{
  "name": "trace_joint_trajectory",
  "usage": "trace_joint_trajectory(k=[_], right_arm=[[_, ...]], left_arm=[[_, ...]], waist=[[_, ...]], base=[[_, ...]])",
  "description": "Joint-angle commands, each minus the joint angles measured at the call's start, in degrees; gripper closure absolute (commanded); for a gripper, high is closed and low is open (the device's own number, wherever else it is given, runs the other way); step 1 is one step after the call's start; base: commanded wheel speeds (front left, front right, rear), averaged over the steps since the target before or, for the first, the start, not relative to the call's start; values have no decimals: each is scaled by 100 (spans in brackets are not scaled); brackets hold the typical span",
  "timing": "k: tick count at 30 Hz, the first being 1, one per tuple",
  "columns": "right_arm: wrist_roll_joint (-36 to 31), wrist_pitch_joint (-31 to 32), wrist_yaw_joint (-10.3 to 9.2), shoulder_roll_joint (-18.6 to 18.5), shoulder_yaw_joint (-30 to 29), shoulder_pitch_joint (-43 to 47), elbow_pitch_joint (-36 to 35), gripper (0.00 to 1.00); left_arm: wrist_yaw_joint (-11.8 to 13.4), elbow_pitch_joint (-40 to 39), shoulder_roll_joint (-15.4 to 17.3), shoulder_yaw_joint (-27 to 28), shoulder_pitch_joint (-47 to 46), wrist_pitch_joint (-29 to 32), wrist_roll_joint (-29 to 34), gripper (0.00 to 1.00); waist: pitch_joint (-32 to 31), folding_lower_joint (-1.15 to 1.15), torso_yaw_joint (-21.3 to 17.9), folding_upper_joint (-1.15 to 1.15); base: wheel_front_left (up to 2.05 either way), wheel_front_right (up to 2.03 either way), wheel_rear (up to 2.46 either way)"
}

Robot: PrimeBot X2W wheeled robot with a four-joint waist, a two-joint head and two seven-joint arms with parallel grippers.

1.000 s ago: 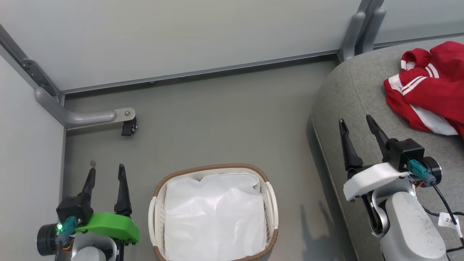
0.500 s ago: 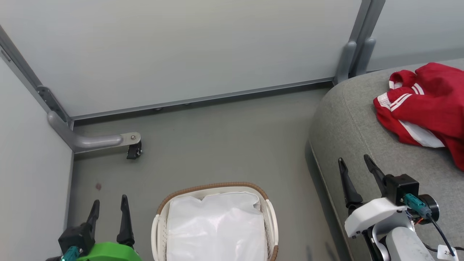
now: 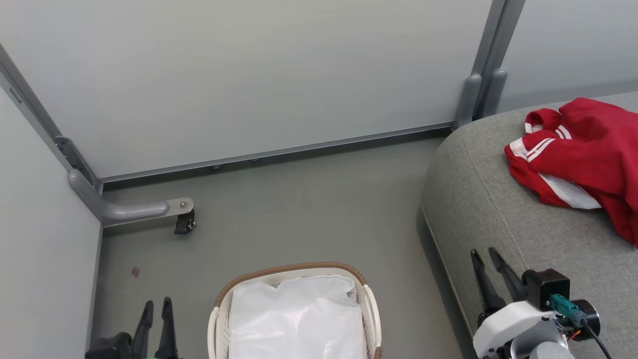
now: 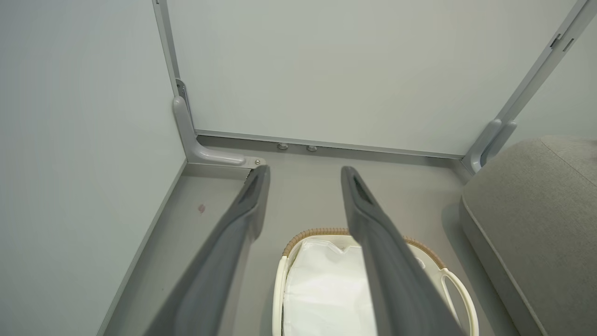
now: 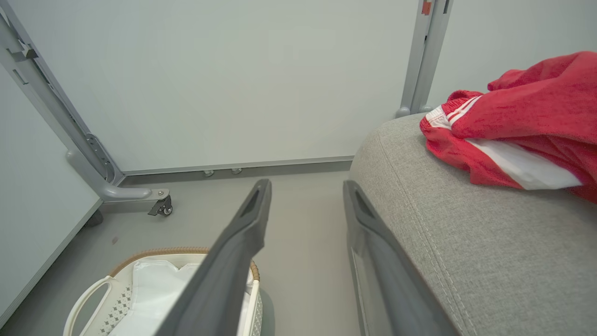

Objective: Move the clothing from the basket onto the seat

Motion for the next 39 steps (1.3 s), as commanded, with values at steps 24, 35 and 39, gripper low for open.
trace_joint_trajectory(k=[24,35,39], right_arm=[[2333,609,-1,-1,-233,25,-195,100],[3533,916,-2,-10,-350,6,-342,100],[3841,998,-2,-13,-382,0,-379,100]], left_arm=[[-4,-148,0,156,-281,603,-2146,100],[-6,-273,9,231,-427,912,-3249,100],[-7,-302,11,251,-467,993,-3534,100]], waist=[[15,0,36,0],[26,0,58,0],[28,0,65,0]], base=[[0,0,0],[0,0,0],[0,0,0]])
